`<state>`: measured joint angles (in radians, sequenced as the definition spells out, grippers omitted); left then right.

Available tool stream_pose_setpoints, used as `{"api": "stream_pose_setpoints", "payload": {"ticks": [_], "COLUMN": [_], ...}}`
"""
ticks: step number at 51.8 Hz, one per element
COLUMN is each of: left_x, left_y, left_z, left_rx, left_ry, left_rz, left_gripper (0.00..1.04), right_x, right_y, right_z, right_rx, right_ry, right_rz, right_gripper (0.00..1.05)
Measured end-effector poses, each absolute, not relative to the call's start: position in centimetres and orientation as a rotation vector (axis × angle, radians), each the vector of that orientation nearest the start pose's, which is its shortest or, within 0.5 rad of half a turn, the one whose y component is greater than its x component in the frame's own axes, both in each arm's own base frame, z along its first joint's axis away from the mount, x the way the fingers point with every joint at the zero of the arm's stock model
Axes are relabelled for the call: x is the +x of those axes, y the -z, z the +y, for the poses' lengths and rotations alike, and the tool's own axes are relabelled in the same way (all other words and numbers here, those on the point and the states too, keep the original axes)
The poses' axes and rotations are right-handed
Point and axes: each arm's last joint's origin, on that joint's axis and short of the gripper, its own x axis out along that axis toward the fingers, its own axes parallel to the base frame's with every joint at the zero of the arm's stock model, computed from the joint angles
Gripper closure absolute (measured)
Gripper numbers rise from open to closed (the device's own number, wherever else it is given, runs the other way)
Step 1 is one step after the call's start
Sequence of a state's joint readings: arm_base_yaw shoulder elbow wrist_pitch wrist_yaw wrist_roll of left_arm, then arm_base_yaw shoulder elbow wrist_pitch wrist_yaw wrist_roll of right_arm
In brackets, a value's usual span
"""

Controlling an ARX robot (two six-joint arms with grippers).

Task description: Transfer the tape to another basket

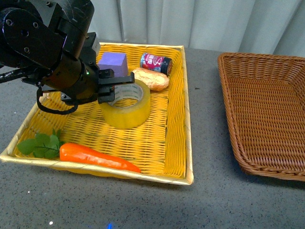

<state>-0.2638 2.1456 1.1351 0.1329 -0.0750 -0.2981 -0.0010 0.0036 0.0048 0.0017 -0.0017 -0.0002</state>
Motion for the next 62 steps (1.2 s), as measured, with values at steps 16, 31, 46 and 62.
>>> {"api": "stream_pose_setpoints", "payload": {"ticks": [16,31,46,62], "left_x": [39.1,39.6,38.9,37.8], "left_y": [-9.1,-17.3,-19.2,-19.4], "left_z": [-11.3,-14.8,-21.3,-25.0], "left_rx": [-0.083,0.135,0.355,0.402], "left_ry": [0.177,0.533,0.774,0.900], "left_rz": [0.836,0.629,0.534,0.489], "left_gripper": [0.89,0.89,0.89,0.89], "right_x": [9.8,9.8,9.8,9.8], "right_y": [-16.5,-16.5,-16.5,-16.5], "right_z": [0.0,0.0,0.0,0.0], "right_rx": [0.000,0.000,0.000,0.000], "right_ry": [-0.002,-0.001,-0.001,-0.001], "right_rz": [-0.003,-0.003,-0.003,-0.003], "right_gripper": [0.09,0.09,0.09,0.09]}}
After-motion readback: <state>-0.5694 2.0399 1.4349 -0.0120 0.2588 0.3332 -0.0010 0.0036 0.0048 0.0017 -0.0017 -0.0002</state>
